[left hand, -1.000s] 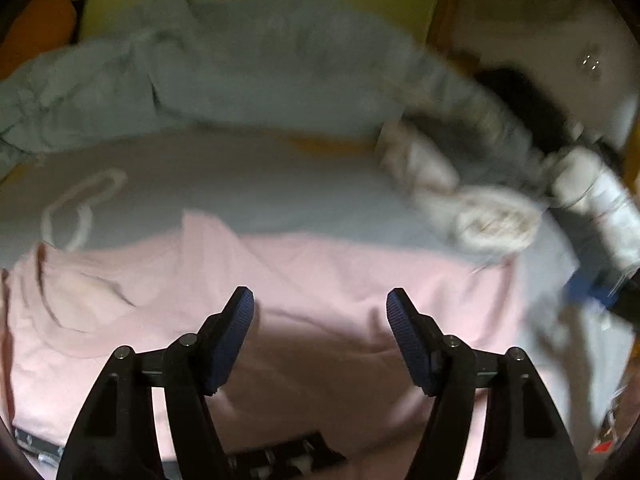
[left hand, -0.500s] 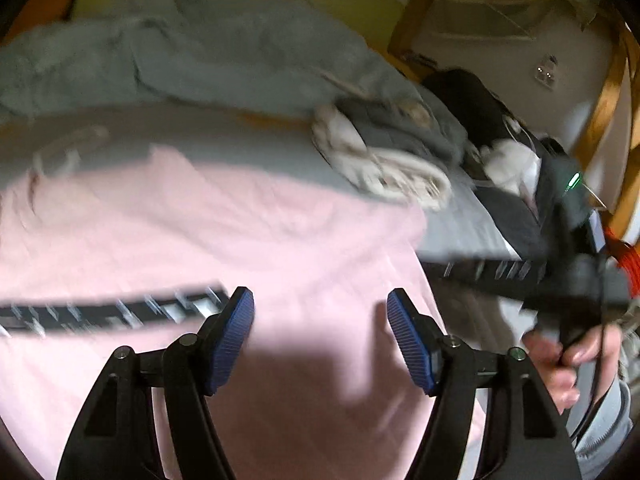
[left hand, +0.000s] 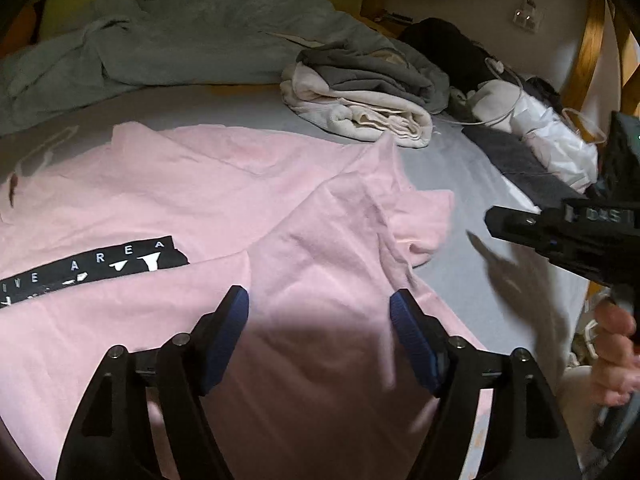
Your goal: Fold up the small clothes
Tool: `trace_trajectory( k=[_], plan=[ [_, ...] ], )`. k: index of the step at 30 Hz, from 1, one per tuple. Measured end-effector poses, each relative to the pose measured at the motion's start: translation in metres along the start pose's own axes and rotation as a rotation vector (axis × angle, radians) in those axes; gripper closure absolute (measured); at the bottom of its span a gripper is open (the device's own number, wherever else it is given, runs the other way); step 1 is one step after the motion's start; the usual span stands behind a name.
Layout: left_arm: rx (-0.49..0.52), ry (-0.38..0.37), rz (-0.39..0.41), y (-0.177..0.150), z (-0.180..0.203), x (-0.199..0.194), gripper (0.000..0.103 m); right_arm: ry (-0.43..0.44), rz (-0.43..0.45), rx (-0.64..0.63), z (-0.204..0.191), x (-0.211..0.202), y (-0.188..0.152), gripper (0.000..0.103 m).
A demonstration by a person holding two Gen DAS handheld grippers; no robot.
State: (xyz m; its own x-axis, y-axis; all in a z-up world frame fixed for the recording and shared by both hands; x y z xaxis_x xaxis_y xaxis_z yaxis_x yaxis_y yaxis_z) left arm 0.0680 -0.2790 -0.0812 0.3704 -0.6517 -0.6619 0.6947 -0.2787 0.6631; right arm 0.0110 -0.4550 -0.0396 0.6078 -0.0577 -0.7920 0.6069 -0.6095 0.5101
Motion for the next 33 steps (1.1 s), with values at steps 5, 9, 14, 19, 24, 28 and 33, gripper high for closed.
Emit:
trace_trajectory(
  k=[5,9,14,19,24,28,33],
  plan=[
    [0.000,-0.002,0.020,-0.002,0.002,-0.003,0.030,0.101,-0.023,0.061,-0.001,0.016,0.016,0.037],
    [-0.035,-0.046,0.058,-0.002,-0.003,-0.010,0.030,0.143,-0.077,0.067,-0.014,0.048,0.034,0.037],
    [-0.126,-0.112,0.126,0.000,-0.017,-0.033,0.031,0.223,-0.110,0.068,-0.040,0.085,0.054,0.095],
    [-0.151,-0.017,0.237,0.003,-0.038,-0.083,0.031,0.231,0.020,-0.099,-0.084,0.055,0.055,0.100],
    [-0.126,0.055,0.335,0.018,-0.057,-0.131,0.031,0.305,0.115,-0.309,-0.162,0.007,0.032,0.100],
    [-0.159,0.112,0.372,0.025,-0.077,-0.150,0.031,0.258,0.065,-0.451,-0.214,0.022,-0.015,0.098],
    [-0.200,0.138,0.365,0.016,-0.103,-0.160,0.031,0.193,-0.070,-0.635,-0.205,0.033,-0.081,0.075]
  ],
)
Point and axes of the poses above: each gripper's, at about its wrist camera, not at the fingertips, and x roughly the way its jaws point, z to its right, y to its top, the point moved 6 cm from there along x, roughly the way its jaws point, and after that the axes turned 7 degrees about -y, right-handed, at the moved point
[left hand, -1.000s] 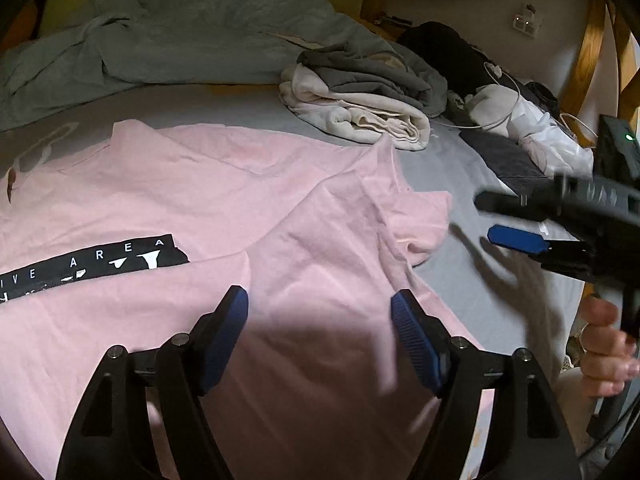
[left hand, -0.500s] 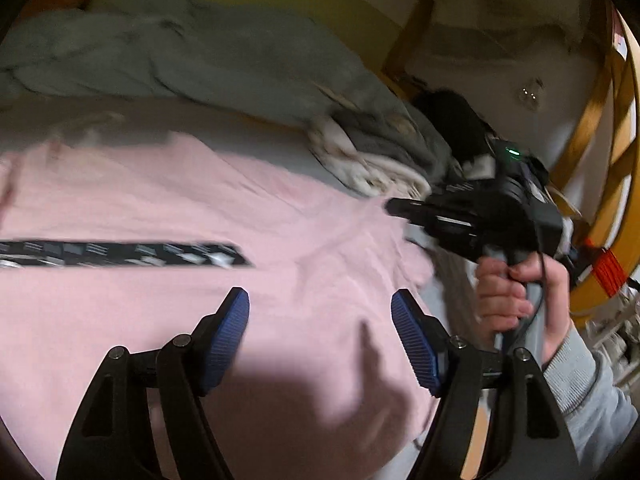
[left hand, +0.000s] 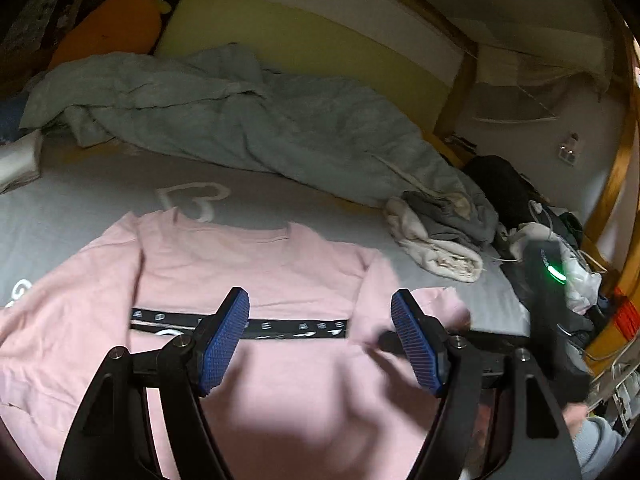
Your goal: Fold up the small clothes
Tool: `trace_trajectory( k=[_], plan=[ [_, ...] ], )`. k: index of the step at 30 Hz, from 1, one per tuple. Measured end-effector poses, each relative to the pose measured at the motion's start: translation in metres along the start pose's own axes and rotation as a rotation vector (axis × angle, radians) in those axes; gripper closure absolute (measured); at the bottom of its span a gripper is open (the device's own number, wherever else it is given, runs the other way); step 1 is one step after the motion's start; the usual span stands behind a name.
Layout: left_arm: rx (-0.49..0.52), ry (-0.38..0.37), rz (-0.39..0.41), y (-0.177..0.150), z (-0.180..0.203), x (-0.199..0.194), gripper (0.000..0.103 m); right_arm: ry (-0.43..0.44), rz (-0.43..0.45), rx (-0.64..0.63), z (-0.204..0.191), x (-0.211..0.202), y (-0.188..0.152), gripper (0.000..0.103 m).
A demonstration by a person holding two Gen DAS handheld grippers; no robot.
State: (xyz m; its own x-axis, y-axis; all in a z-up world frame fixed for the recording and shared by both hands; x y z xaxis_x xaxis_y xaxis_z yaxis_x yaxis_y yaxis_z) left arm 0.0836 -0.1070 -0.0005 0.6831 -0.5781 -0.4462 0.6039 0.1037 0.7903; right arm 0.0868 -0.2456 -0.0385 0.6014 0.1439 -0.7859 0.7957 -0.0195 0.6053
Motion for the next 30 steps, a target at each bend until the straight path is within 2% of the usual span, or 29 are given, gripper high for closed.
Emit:
trace_trajectory(
  k=[1,2,3,5,7,9,11,12,13,15,16,17,19,21,22,24,26,28,30],
  plan=[
    [-0.002,0.009,-0.010,-0.001,-0.005,0.002,0.031,0.036,0.011,0.005,0.000,-0.013,-0.008,0.071],
    [-0.005,0.014,-0.020,-0.003,-0.009,0.003,0.031,0.067,0.032,0.023,0.003,-0.026,-0.013,0.060],
    [-0.012,0.015,-0.030,-0.004,-0.012,0.006,0.031,0.105,0.070,0.054,0.007,-0.040,-0.017,0.054],
    [-0.028,-0.003,-0.060,-0.005,-0.014,0.015,0.031,0.142,0.180,0.138,0.026,-0.073,-0.021,0.054],
    [-0.034,-0.025,-0.105,-0.007,-0.009,0.026,0.031,0.093,0.284,0.237,0.057,-0.097,-0.014,0.054],
    [-0.036,-0.074,-0.153,-0.008,-0.002,0.042,0.031,-0.046,0.342,0.317,0.092,-0.105,-0.003,0.054],
    [-0.044,-0.127,-0.239,-0.013,0.007,0.065,0.031,-0.169,0.290,0.326,0.114,-0.090,0.006,0.064],
    [-0.061,-0.151,-0.280,-0.016,0.010,0.077,0.031,-0.191,0.259,0.341,0.123,-0.081,0.008,0.066],
    [-0.088,-0.170,-0.327,-0.022,0.012,0.088,0.031,-0.167,0.212,0.384,0.132,-0.068,0.007,0.066],
    [-0.168,-0.208,-0.389,-0.031,0.015,0.102,0.036,-0.012,0.121,0.476,0.140,-0.046,0.001,0.066],
    [-0.225,-0.257,-0.402,-0.036,0.018,0.104,0.039,0.030,0.093,0.506,0.138,-0.038,-0.001,0.066],
    [-0.260,-0.316,-0.409,-0.039,0.025,0.103,0.042,0.051,0.085,0.519,0.138,-0.034,-0.002,0.066],
    [-0.232,-0.390,-0.402,-0.044,0.045,0.095,0.042,0.080,0.086,0.533,0.139,-0.032,0.002,0.066],
    [-0.094,-0.337,-0.386,-0.048,0.069,0.090,0.042,0.065,0.112,0.518,0.144,-0.035,0.010,0.066],
    [-0.026,-0.280,-0.379,-0.049,0.077,0.091,0.042,0.062,0.115,0.495,0.145,-0.035,0.015,0.066],
    [0.094,-0.131,-0.367,-0.051,0.088,0.100,0.046,0.109,0.100,0.473,0.144,-0.030,0.020,0.065],
    [0.177,-0.037,-0.354,-0.054,0.095,0.109,0.048,0.161,0.070,0.498,0.141,-0.022,0.020,0.065],
    [0.198,-0.055,-0.371,-0.059,0.103,0.118,0.048,0.205,0.042,0.522,0.140,-0.014,0.020,0.065],
    [0.167,-0.085,-0.398,-0.064,0.104,0.127,0.048,0.227,0.009,0.527,0.138,-0.008,0.017,0.065]
  ],
)
Point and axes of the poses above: each gripper's, at about its wrist camera, not at the fingertips, and x roughly the way its jaws point, z to its right, y to its top, the point moved 6 cm from there along x, roughly the way its jaws point, and after that the axes turned 7 degrees about -y, right-handed, at the moved point
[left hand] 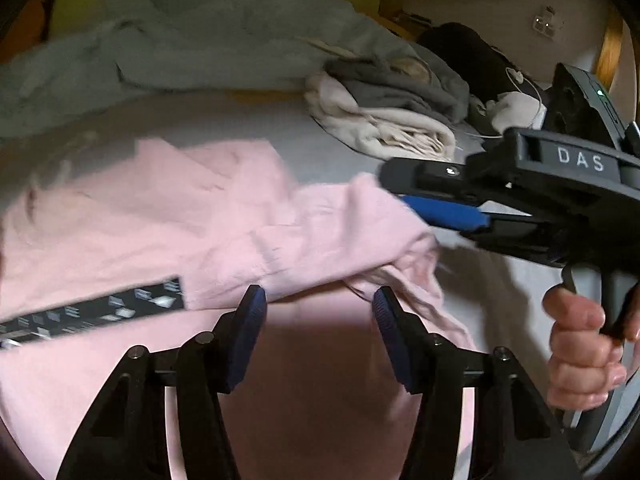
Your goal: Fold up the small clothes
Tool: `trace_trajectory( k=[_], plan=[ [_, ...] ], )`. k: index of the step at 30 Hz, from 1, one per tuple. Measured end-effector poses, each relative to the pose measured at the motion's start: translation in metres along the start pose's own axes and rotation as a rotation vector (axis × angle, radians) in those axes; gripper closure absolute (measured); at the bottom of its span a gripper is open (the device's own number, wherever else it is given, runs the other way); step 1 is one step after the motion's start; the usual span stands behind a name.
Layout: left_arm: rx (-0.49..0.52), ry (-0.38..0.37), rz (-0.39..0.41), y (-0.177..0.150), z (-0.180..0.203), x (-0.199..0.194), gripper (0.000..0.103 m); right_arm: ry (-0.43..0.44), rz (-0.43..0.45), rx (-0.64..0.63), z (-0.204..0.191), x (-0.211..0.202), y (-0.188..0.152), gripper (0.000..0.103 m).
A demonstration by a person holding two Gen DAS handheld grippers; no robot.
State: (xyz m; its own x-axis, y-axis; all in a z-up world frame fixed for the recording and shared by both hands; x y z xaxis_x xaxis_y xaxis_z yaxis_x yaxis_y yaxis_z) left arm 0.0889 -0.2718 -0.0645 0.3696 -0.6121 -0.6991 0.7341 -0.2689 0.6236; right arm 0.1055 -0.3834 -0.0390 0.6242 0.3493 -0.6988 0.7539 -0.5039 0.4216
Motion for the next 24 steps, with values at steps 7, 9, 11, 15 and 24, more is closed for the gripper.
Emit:
trace_trajectory(
  k=[7,9,11,15,24],
  plan=[
    [-0.025,0.061,0.007,0.000,-0.004,0.013,0.047,0.063,0.038,-0.113,-0.027,-0.015,-0.010,0.102],
    [-0.009,0.064,0.001,0.001,-0.003,0.010,0.047,0.063,0.032,-0.161,-0.034,-0.021,-0.018,0.102],
    [0.009,0.047,0.009,0.000,-0.001,-0.001,0.047,0.011,0.036,-0.171,-0.033,-0.021,-0.025,0.102],
    [0.033,0.052,0.052,-0.006,-0.008,-0.032,0.046,-0.160,0.219,-0.139,-0.020,-0.043,-0.003,0.081],
    [-0.036,0.042,0.106,-0.003,-0.021,-0.050,0.046,-0.098,0.069,-0.048,-0.001,0.000,0.003,0.055]
  ],
)
Point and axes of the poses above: each gripper's, at about its wrist camera, not at the fingertips, and x roughly the way its jaws point, z to its right, y to its top, the point moved 6 cm from there along x, roughly the way its jaws point, and after that the axes turned 7 degrees about -y, right-handed, at the moved point
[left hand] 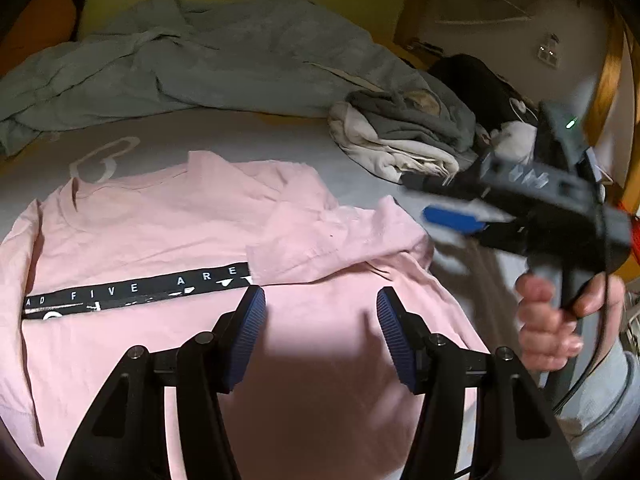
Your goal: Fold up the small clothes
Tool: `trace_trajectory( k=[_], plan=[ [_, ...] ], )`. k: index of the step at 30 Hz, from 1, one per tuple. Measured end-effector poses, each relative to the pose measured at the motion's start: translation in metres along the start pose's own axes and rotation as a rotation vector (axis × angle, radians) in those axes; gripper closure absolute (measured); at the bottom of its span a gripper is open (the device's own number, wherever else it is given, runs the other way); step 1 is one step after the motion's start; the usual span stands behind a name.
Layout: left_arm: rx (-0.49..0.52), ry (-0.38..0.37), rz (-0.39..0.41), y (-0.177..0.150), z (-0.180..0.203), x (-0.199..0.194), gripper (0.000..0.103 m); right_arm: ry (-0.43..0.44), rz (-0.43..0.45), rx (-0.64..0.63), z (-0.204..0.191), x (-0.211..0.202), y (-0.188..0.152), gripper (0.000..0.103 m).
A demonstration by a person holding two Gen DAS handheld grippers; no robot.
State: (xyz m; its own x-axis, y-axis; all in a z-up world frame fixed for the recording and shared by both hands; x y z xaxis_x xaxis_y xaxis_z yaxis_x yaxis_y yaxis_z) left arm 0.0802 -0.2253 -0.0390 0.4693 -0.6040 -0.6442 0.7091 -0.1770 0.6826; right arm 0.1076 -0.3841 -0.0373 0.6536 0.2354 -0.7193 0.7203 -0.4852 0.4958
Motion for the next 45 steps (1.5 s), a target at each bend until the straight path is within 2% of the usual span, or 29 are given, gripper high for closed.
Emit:
trace_trajectory(
  k=[1,3,4,6,10,13,14,17,20,26,28,29,30,32,33,38,40,42,45],
  plan=[
    [-0.011,-0.008,-0.002,0.000,-0.001,0.001,0.046,0.013,-0.029,0.004,0.000,0.007,-0.002,0.064],
    [-0.025,-0.011,-0.010,-0.002,-0.003,0.002,0.046,0.044,-0.063,0.003,-0.002,0.015,-0.007,0.099],
    [-0.027,-0.004,-0.012,-0.003,-0.004,0.002,0.046,0.077,-0.082,-0.015,-0.007,0.015,-0.010,0.099],
    [-0.027,0.016,-0.022,-0.006,-0.008,0.002,0.046,0.083,-0.051,-0.069,-0.016,0.009,-0.013,0.099],
    [-0.053,0.031,-0.035,-0.010,-0.018,0.002,0.046,0.027,0.047,-0.245,-0.042,-0.017,-0.028,0.099],
    [-0.060,0.018,-0.054,-0.013,-0.021,0.004,0.046,-0.016,0.076,-0.296,-0.051,-0.030,-0.042,0.099],
    [-0.058,0.011,-0.063,-0.015,-0.021,0.005,0.046,-0.007,0.073,-0.301,-0.054,-0.033,-0.047,0.099],
    [-0.059,0.022,-0.060,-0.016,-0.024,0.003,0.046,0.003,0.020,-0.313,-0.056,-0.035,-0.062,0.099],
    [-0.070,0.031,-0.044,-0.014,-0.031,-0.002,0.046,-0.036,-0.038,-0.330,-0.047,-0.032,-0.083,0.099],
    [-0.074,0.043,-0.027,-0.005,-0.044,-0.010,0.046,-0.003,-0.129,-0.318,-0.045,-0.025,-0.099,0.098],
    [-0.066,0.049,-0.021,0.000,-0.045,-0.013,0.046,-0.001,-0.101,-0.335,-0.048,-0.031,-0.097,0.095],
    [-0.053,0.055,-0.019,0.005,-0.046,-0.013,0.046,0.006,-0.085,-0.348,-0.050,-0.035,-0.098,0.087],
    [-0.042,0.061,-0.015,0.011,-0.047,-0.014,0.046,0.012,-0.072,-0.360,-0.053,-0.038,-0.098,0.073],
    [-0.026,0.054,0.000,0.030,-0.048,-0.014,0.046,0.019,-0.056,-0.386,-0.056,-0.044,-0.099,0.060],
    [-0.021,0.033,0.001,0.042,-0.047,-0.012,0.043,0.022,-0.060,-0.399,-0.058,-0.044,-0.102,0.060],
    [-0.015,-0.179,-0.139,0.095,-0.029,0.033,0.040,0.036,-0.067,-0.441,-0.065,-0.045,-0.107,0.060],
    [-0.039,-0.202,-0.202,0.107,-0.024,0.057,0.040,0.011,-0.081,-0.424,-0.061,-0.040,-0.108,0.060],
    [-0.069,-0.241,-0.309,0.110,-0.021,0.088,0.040,-0.024,-0.125,-0.391,-0.052,-0.031,-0.109,0.060],
    [-0.078,-0.182,-0.451,0.103,-0.020,0.128,0.044,-0.032,-0.183,-0.330,-0.039,-0.020,-0.111,0.060]
  ],
)
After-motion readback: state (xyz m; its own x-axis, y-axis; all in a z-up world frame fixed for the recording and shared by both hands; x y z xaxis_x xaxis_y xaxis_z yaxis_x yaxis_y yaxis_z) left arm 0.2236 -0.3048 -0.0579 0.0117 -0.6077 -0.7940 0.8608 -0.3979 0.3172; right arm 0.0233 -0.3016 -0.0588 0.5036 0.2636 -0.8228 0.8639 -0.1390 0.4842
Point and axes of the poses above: each gripper's, at about its wrist camera, not at the fingertips, and x roughly the way its jaws point, z to its right, y to its top, the point moved 6 cm from there along x, roughly the way its jaws point, and after that the axes turned 7 degrees about -y, right-handed, at the moved point
